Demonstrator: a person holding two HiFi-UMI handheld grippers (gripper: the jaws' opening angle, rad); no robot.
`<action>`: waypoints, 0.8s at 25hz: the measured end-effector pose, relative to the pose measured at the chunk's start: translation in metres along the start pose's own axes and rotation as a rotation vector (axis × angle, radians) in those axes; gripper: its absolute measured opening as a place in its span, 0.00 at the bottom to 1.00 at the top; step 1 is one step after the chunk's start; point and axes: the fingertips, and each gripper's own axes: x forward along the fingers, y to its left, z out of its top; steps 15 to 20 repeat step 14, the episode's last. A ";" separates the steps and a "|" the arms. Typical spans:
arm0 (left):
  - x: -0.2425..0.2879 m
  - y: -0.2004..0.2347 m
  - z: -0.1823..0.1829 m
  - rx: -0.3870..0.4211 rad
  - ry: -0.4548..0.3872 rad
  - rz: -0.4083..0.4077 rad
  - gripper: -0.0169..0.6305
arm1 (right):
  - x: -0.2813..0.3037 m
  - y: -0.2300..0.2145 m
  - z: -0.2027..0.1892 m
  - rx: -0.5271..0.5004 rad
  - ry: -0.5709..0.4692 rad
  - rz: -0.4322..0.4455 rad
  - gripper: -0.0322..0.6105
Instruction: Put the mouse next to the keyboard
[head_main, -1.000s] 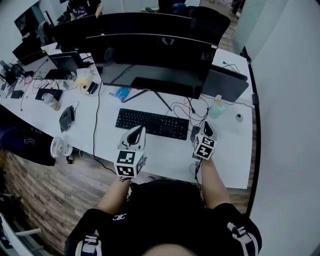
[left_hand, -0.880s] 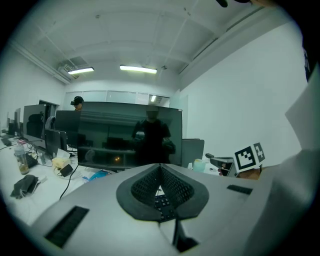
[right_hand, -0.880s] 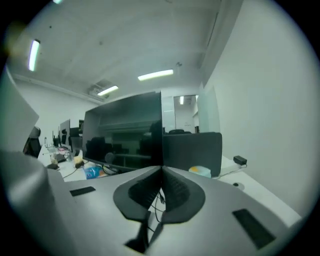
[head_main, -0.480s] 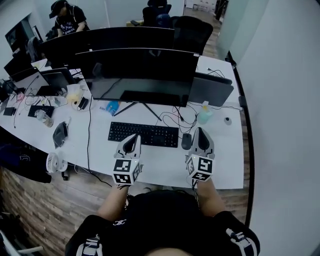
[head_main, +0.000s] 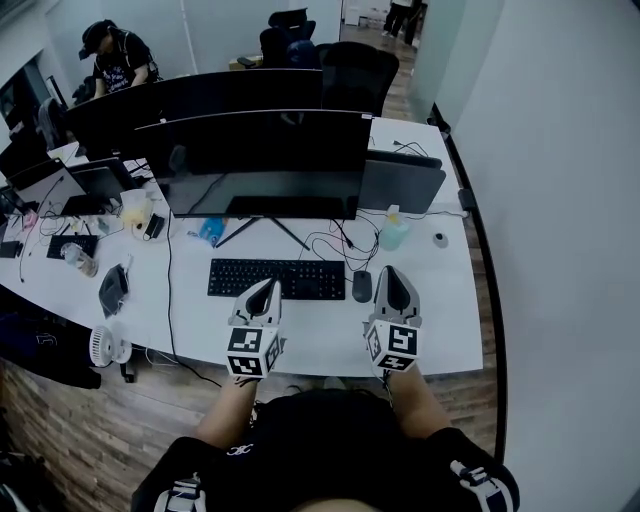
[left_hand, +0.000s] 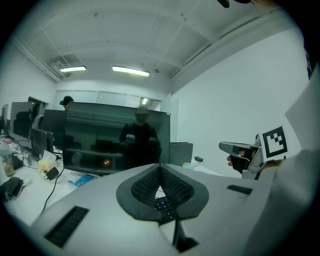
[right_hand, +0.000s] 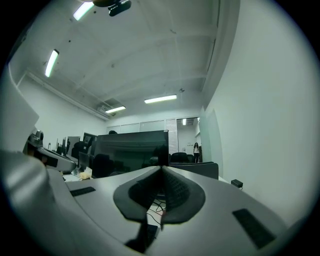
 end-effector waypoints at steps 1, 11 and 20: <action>0.000 -0.001 0.000 0.000 -0.001 -0.004 0.05 | -0.001 0.000 0.000 0.001 0.001 -0.004 0.07; -0.006 -0.002 -0.002 -0.001 -0.002 -0.022 0.05 | -0.008 0.002 -0.003 0.011 0.025 -0.012 0.07; -0.005 -0.003 -0.002 0.000 0.001 -0.027 0.05 | -0.008 0.002 -0.003 0.008 0.025 -0.013 0.07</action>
